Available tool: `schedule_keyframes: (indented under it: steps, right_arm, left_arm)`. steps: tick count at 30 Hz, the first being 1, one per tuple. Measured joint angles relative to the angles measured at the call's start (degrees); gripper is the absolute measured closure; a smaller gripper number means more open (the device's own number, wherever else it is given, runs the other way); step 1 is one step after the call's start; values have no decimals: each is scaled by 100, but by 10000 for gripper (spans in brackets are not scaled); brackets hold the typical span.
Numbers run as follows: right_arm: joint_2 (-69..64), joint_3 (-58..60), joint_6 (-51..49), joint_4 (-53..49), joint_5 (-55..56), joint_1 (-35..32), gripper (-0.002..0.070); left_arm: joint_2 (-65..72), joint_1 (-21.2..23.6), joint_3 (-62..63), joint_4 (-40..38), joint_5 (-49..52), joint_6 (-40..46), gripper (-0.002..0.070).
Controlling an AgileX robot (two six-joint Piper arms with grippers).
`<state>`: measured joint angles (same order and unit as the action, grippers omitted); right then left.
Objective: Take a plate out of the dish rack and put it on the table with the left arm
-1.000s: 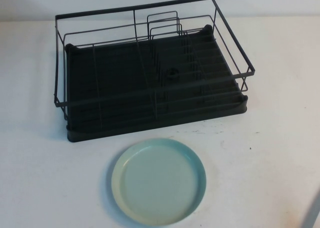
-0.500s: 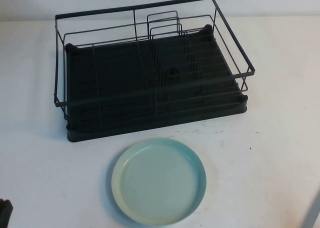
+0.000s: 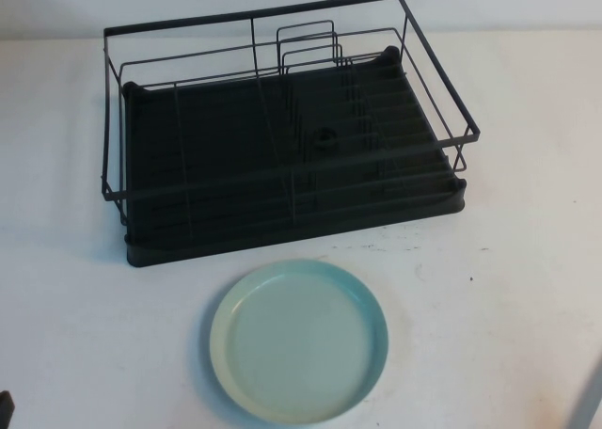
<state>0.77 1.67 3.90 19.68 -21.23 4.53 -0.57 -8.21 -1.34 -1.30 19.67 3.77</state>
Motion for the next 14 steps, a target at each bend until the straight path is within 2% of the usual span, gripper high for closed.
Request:
schedule_keyframes:
  steps: [14]
  right_arm:
    - [0,0,0,22,0,0,696]
  left_arm:
    - [0,29,0,0,11,13,677]
